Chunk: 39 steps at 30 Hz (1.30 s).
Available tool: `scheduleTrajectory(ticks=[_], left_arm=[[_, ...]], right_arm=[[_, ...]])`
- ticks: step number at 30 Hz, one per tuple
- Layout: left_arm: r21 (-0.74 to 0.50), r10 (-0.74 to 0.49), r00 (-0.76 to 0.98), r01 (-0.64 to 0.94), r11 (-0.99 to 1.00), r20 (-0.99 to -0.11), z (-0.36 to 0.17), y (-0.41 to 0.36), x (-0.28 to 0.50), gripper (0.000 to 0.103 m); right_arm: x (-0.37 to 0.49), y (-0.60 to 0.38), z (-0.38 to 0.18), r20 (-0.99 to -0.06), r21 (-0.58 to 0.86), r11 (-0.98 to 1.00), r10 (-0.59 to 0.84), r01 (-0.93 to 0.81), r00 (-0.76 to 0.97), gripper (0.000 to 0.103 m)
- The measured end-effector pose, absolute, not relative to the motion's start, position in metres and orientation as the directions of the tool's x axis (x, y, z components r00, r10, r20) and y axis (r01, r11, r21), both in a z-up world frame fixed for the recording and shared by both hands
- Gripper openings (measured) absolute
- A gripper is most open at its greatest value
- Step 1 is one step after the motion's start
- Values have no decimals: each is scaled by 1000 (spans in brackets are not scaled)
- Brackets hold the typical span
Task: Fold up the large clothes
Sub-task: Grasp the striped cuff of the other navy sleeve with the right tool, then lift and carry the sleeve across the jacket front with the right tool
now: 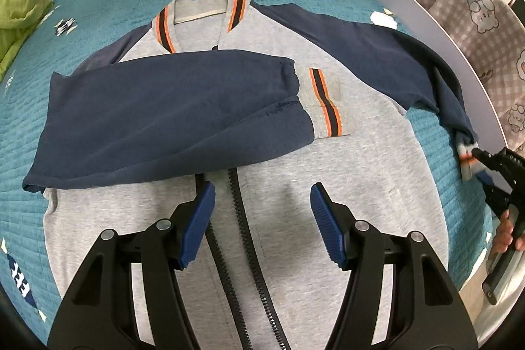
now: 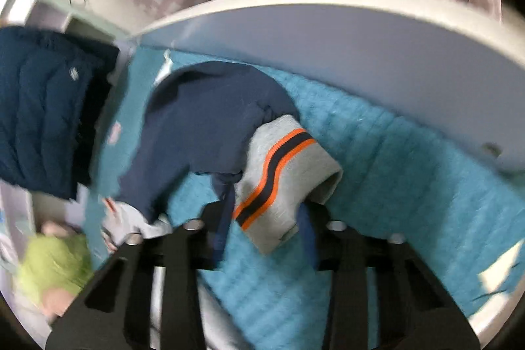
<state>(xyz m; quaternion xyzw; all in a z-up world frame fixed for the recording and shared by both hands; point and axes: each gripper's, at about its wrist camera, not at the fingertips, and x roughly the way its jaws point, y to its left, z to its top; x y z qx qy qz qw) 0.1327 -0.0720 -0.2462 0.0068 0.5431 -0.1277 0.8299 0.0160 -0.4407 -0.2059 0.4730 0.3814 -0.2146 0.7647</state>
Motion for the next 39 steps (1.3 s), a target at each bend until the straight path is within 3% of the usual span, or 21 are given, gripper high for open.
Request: scheduleTrajectory(ticks=[3, 7, 10, 14, 18, 23, 25, 27, 29, 30, 33, 39], left_arm=[[-126, -206, 377, 225, 966, -903, -247, -72, 132, 62], [-112, -198, 388, 233, 966, -900, -245, -74, 135, 62], [-102, -192, 395, 237, 966, -898, -243, -75, 137, 62], [-93, -190, 401, 249, 964, -896, -242, -75, 140, 62], [-88, -186, 392, 255, 963, -901, -245, -75, 141, 62], [-77, -182, 392, 269, 960, -902, -247, -78, 142, 62], [-82, -185, 389, 266, 960, -902, -248, -78, 143, 62], [-87, -188, 384, 266, 960, -904, -249, -78, 143, 62], [-77, -180, 386, 268, 960, -905, -251, -79, 143, 62], [-73, -177, 388, 267, 961, -905, -251, -78, 142, 62], [-74, -175, 385, 264, 962, -906, -252, -77, 143, 62], [-72, -177, 396, 265, 962, -901, -248, -77, 147, 62]], right_arm=[[17, -444, -216, -796, 555, 415, 14, 721, 605, 4], [19, -440, -206, -819, 515, 431, -10, 741, 574, 3], [11, -442, -205, -830, 536, 354, 59, 766, 554, 11], [-2, -442, -200, -868, 472, 357, 32, 806, 495, 21], [-13, -448, -209, -848, 521, 267, 56, 811, 527, 21], [-17, -456, -214, -807, 586, 205, 55, 784, 588, 38], [-12, -455, -213, -780, 616, 209, 29, 760, 625, 59], [-5, -452, -209, -795, 585, 255, -11, 770, 607, 59], [1, -451, -208, -790, 575, 297, -43, 762, 612, 37], [3, -454, -212, -806, 550, 308, -49, 776, 590, 8], [3, -458, -217, -784, 587, 286, -33, 758, 619, 6], [9, -445, -183, -779, 523, 436, -104, 732, 618, 5]])
